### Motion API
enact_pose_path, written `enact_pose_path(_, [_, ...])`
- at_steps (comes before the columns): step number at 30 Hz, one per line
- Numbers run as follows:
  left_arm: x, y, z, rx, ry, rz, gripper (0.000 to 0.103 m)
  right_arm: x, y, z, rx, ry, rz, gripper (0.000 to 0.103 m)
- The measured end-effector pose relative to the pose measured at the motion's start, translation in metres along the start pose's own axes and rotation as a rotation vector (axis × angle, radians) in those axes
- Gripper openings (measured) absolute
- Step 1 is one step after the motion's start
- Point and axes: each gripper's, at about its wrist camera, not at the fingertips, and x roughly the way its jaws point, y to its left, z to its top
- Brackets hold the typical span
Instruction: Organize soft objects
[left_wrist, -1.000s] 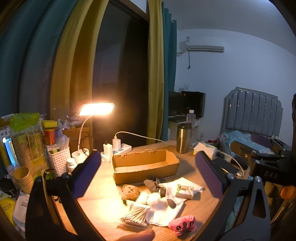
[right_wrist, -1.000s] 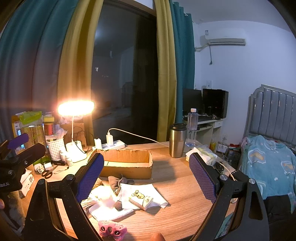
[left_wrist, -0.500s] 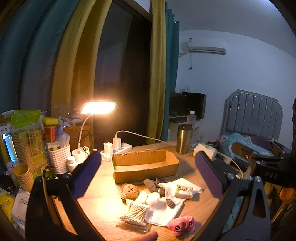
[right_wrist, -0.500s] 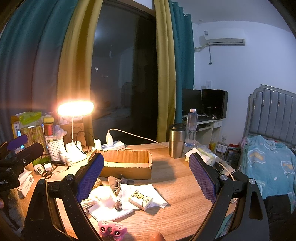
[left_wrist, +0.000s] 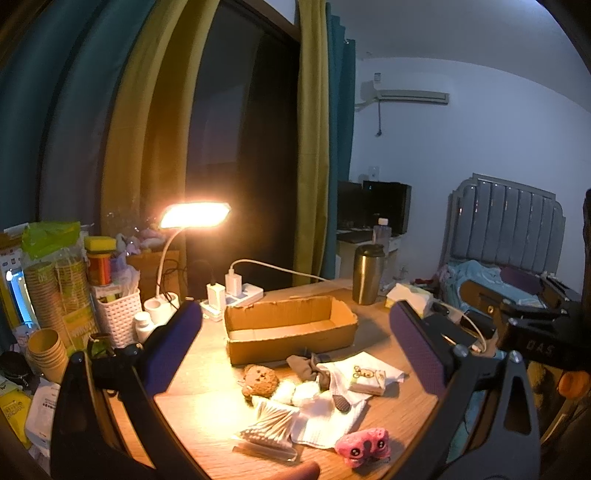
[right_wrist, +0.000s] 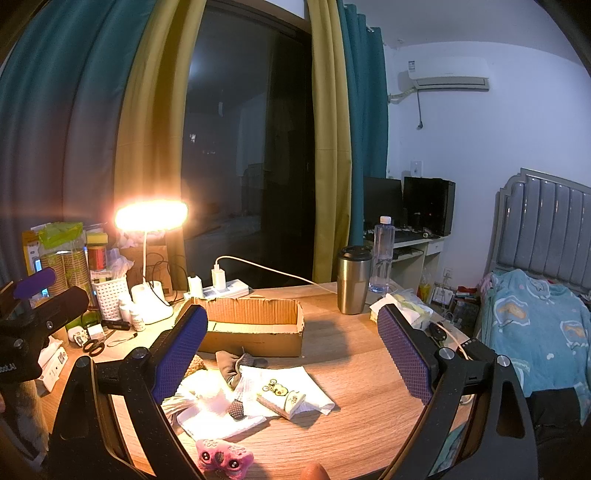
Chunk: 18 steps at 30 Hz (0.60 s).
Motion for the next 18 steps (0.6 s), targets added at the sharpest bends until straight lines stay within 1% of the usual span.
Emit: enact_pose_path(18, [0.0, -0.0006, 0.0017, -0.006, -0.004, -0.001, 0.102, 0.0002, 0.0006, 0.0, 0.0, 0.001, 0.0, 0.095])
